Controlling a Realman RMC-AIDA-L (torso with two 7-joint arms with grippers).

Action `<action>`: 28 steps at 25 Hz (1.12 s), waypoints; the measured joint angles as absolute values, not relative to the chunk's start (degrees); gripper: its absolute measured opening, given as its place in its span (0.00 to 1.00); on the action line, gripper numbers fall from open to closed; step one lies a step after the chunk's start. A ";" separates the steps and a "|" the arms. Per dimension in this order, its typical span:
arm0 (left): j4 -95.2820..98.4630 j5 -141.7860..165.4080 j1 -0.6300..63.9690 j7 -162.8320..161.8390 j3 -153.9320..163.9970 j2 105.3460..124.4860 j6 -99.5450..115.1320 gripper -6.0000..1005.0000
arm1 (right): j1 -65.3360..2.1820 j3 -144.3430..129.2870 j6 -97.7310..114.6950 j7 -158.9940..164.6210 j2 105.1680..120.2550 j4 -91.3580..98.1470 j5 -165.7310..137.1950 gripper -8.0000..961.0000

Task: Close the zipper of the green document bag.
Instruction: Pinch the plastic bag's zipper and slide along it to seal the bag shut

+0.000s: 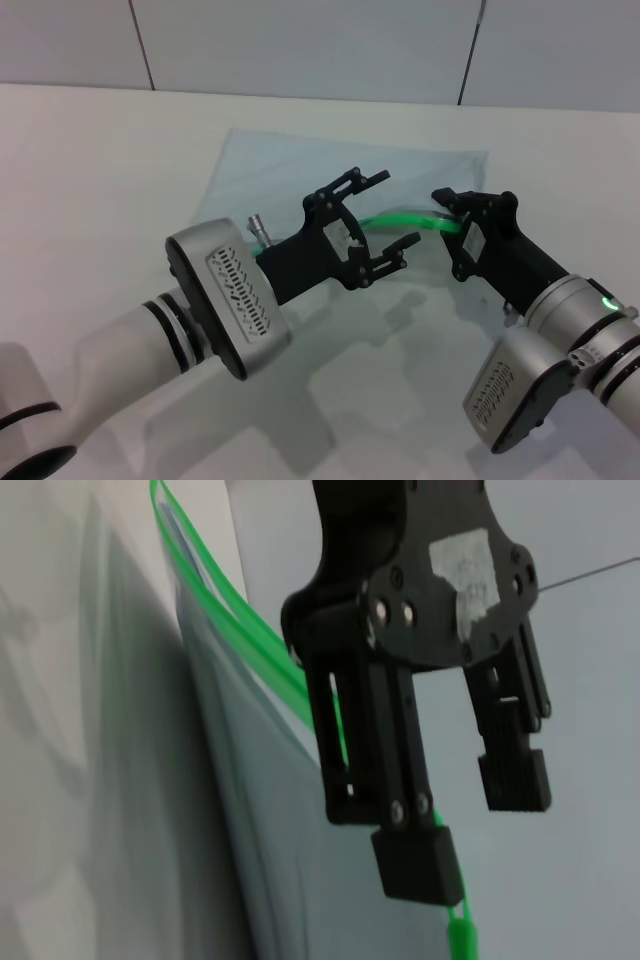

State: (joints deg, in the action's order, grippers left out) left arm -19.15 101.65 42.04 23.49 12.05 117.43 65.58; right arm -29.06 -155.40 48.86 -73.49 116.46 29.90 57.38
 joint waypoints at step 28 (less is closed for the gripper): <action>-19.96 101.73 44.03 34.23 11.25 117.60 62.99 0.74 | -29.88 -157.06 49.32 -73.92 116.52 30.50 57.30 0.06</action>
